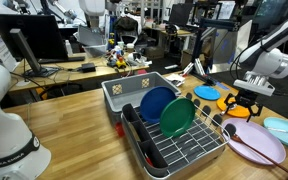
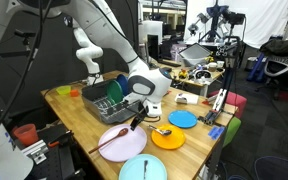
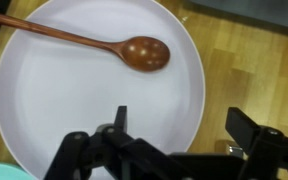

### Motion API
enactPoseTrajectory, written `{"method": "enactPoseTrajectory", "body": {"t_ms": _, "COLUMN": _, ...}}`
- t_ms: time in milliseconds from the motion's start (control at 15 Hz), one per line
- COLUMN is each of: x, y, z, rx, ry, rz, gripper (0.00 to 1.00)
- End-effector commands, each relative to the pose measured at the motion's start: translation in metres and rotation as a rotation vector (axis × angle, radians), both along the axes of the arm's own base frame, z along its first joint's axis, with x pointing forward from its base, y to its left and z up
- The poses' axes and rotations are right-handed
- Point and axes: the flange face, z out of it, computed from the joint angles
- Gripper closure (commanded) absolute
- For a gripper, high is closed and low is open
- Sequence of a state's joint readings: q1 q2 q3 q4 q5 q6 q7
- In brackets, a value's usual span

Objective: Move the silver spoon and ladle from the pink plate and put them on the orange plate, move the pink plate backwards

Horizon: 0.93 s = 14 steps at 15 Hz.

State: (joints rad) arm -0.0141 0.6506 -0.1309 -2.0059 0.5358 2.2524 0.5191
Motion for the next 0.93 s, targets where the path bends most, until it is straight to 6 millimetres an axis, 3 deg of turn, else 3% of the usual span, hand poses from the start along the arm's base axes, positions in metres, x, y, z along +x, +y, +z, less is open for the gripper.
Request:
{"method": "enactPoseTrajectory", "body": {"t_ms": 0, "x": -0.027, "y": 0.015, "z": 0.025, "rx": -0.048, "ry": -0.010, "rz": 0.197, "gripper": 0.00}}
{"method": "enactPoseTrajectory", "body": {"t_ms": 133, "x": -0.038, "y": 0.029, "z": 0.029, "rx": -0.044, "ry": 0.011, "rz": 0.318, "gripper": 0.00}}
{"method": "enactPoseTrajectory", "body": {"t_ms": 467, "x": -0.067, "y": 0.046, "z": 0.008, "rx": -0.001, "ry": 0.166, "rz": 0.577, "gripper": 0.00}}
{"method": "enactPoseTrajectory", "body": {"t_ms": 867, "x": -0.079, "y": 0.066, "z": -0.016, "rx": 0.077, "ry": 0.228, "rz": 0.877, "gripper": 0.00}}
